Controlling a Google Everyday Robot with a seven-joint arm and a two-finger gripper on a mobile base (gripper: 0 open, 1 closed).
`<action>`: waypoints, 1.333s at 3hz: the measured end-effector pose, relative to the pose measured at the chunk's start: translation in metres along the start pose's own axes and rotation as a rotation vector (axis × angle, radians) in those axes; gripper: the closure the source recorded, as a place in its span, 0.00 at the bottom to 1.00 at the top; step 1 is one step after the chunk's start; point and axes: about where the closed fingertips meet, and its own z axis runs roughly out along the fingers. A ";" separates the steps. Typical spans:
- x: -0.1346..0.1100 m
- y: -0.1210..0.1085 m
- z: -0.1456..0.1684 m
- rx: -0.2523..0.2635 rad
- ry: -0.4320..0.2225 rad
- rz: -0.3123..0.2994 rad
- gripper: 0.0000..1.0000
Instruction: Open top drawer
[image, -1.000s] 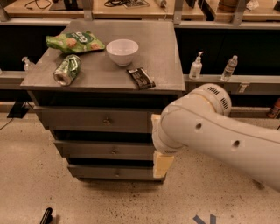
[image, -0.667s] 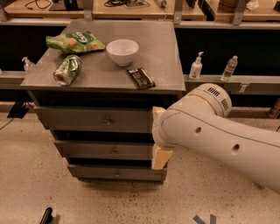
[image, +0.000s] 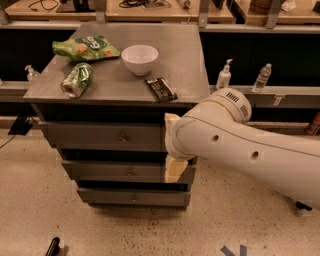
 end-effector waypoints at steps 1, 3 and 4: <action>-0.031 -0.020 0.037 0.040 -0.072 -0.019 0.00; -0.069 -0.019 0.089 0.051 -0.229 -0.047 0.00; -0.075 -0.022 0.104 0.068 -0.224 -0.077 0.00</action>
Offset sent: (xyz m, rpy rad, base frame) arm 0.0650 0.0986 -0.0580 0.2172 -0.0655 0.1617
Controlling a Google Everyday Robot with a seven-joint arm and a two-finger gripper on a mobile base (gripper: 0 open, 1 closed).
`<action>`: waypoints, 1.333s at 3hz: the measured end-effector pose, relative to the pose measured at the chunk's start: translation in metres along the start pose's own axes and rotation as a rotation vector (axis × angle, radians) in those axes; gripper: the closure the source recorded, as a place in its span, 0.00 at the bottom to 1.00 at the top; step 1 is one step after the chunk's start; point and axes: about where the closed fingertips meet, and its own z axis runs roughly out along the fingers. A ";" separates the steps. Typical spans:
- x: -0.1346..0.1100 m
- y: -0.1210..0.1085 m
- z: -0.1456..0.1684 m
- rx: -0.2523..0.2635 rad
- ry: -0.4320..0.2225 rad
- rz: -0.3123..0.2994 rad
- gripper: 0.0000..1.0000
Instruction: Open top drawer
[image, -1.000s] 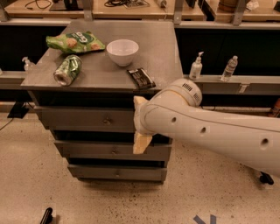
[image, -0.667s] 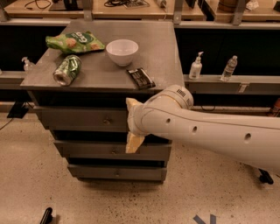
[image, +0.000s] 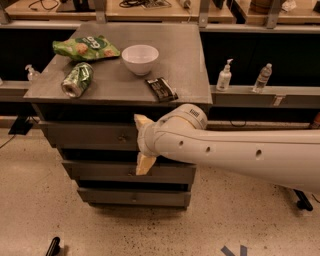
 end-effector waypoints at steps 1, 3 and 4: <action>0.004 -0.009 0.021 -0.011 0.026 -0.003 0.00; 0.037 -0.029 0.057 -0.098 0.071 0.070 0.04; 0.049 -0.032 0.063 -0.130 0.082 0.091 0.25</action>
Offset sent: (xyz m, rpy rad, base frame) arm 0.0695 0.0053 -0.0293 -0.0625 0.0874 -0.0606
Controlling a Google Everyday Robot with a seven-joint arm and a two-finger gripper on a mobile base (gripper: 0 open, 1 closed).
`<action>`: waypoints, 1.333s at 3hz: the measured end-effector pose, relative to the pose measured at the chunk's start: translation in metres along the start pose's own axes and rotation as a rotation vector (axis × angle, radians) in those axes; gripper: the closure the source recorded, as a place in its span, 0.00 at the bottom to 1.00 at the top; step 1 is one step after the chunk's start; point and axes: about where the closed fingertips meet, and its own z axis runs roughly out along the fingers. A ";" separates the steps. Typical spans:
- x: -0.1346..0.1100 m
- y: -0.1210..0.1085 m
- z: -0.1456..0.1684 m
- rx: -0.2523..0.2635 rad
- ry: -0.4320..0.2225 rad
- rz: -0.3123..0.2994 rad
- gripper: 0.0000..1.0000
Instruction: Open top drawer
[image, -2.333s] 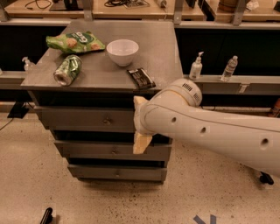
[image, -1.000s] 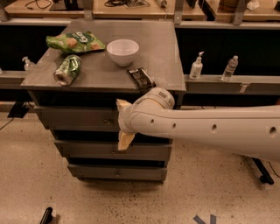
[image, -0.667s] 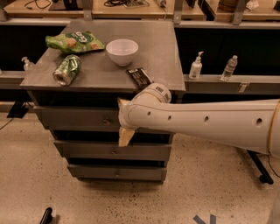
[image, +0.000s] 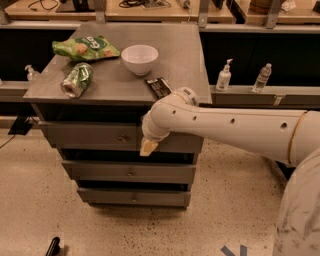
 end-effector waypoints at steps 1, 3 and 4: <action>-0.004 0.014 -0.004 -0.059 0.002 -0.057 0.56; -0.024 0.078 -0.064 -0.147 -0.165 -0.130 0.61; -0.025 0.079 -0.065 -0.148 -0.168 -0.130 0.48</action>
Offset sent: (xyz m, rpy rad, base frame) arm -0.0885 -0.0096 0.0246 0.0185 0.0723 0.2392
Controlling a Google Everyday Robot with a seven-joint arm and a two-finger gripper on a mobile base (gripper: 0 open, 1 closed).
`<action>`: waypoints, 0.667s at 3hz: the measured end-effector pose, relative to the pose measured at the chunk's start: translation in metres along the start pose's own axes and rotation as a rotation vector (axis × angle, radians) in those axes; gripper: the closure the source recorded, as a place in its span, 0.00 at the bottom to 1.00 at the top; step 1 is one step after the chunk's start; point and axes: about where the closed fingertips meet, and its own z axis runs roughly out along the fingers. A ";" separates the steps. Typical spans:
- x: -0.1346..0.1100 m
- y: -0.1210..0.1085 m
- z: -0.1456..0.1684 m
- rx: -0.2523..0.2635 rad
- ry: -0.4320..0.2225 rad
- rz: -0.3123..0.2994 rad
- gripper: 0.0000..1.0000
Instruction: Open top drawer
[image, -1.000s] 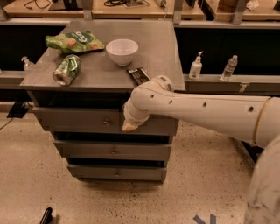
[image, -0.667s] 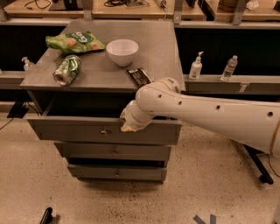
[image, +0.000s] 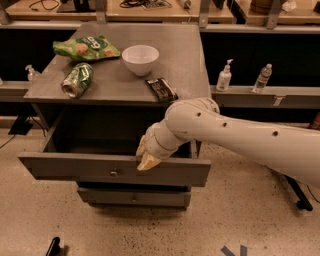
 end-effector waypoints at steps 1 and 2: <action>0.000 0.000 0.000 0.000 0.000 0.000 0.27; -0.008 0.028 -0.017 -0.029 -0.023 0.005 0.11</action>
Offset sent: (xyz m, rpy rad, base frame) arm -0.2201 -0.0470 0.0474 0.0819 0.2094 0.1083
